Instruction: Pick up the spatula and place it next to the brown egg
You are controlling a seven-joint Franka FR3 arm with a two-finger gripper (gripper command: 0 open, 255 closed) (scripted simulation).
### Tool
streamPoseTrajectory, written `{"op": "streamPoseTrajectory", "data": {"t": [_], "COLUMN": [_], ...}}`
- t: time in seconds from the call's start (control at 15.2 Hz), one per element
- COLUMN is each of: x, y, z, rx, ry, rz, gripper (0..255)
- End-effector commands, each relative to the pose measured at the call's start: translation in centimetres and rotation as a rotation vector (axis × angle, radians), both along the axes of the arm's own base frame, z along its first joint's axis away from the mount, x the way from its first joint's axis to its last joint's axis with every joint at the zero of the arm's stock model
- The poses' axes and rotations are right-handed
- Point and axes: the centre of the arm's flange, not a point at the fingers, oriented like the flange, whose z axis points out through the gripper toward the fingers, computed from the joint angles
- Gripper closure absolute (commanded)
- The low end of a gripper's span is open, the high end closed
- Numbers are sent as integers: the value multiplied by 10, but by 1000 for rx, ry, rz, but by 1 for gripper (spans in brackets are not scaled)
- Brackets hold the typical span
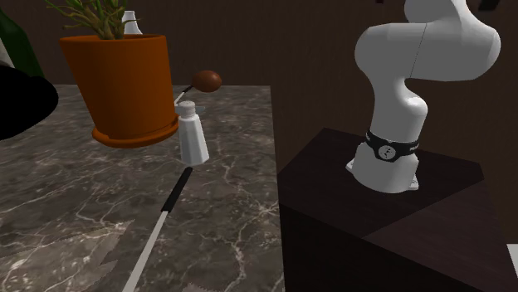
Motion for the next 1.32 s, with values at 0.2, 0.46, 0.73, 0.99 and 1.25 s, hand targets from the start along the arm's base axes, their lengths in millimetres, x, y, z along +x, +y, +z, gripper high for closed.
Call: {"op": "streamPoseTrajectory", "data": {"t": [0.2, 0.46, 0.73, 0.99, 1.25], "x": [23, 55, 88, 124, 160], "y": [-28, -64, -97, -129, -158], "z": [-19, -44, -70, -97, -125], "rx": [7, 17, 27, 37, 47], "ry": [8, 20, 31, 42, 53], "rz": [43, 100, 157, 214, 271], "gripper": [0, 0, 0, 0, 0]}}
